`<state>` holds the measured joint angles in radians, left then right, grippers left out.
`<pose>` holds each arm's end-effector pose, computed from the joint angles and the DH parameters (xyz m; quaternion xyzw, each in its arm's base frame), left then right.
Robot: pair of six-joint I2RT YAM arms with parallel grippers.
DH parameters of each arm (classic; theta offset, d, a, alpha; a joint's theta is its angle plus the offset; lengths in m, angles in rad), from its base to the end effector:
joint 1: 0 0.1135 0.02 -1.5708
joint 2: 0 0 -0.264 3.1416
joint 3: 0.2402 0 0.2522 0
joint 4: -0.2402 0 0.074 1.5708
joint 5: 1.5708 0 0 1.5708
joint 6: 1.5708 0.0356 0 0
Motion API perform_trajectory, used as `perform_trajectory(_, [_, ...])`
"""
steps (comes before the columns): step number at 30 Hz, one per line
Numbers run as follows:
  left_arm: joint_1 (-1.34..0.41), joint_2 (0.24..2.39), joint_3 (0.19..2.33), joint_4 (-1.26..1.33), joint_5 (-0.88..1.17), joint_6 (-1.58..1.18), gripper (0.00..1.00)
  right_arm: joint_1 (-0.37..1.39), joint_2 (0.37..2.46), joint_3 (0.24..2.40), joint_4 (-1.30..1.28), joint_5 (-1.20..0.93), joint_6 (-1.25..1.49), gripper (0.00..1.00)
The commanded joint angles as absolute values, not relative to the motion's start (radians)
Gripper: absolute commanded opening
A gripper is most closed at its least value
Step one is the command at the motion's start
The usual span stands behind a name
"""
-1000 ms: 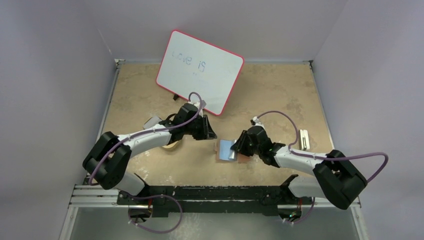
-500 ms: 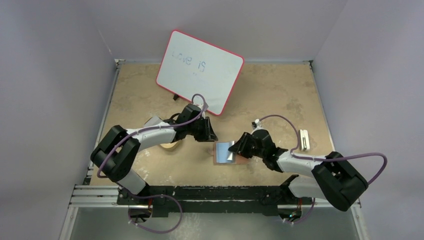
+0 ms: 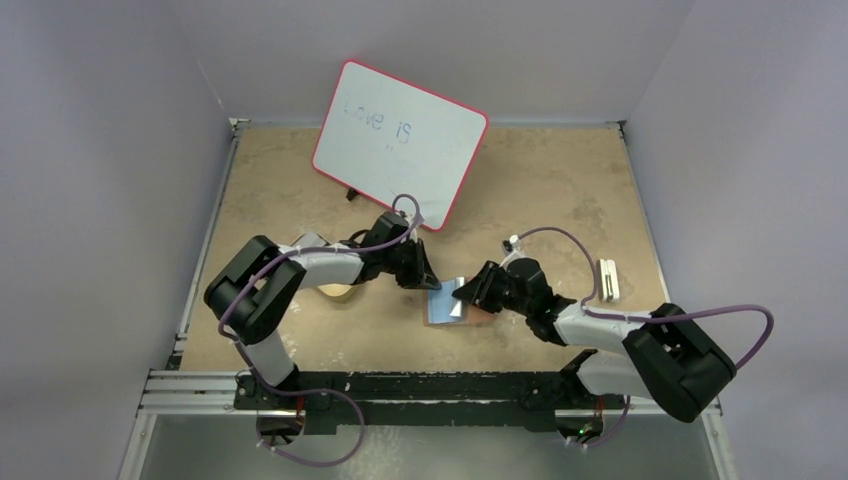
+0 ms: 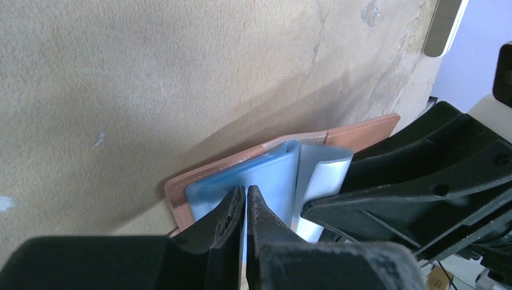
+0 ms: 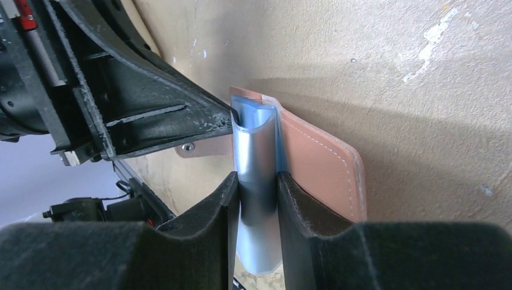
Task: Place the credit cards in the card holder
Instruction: Open the card holder at the center of the board.
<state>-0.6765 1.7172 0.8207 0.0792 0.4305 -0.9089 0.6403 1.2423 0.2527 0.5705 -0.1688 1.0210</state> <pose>0.2489 -0.2189 0.1432 -0.0273 0.9114 -0.3954 0.1108 0.1721 0.1357 0.1472 0.1131 0.8293 0.4483 0.3137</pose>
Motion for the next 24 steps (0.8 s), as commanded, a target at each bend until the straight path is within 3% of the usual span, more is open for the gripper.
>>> perform_trajectory(1, [-0.68,1.745,0.869,0.15,0.462,-0.933,0.04,0.637,1.245,0.269,0.631,-0.187,1.017,0.31])
perform_trajectory(9, [-0.688,1.785,0.86,0.282,0.537,-1.009,0.04,0.637,1.269,0.295,0.612,-0.185,0.997,0.37])
perform_trajectory(17, [-0.708,1.822,0.834,0.437,0.599,-1.114,0.04,0.637,1.249,0.332,0.518,-0.163,0.97,0.54])
perform_trajectory(24, [-0.728,1.833,0.845,0.526,0.62,-1.183,0.05,0.635,1.162,0.501,0.097,-0.014,0.859,0.64])
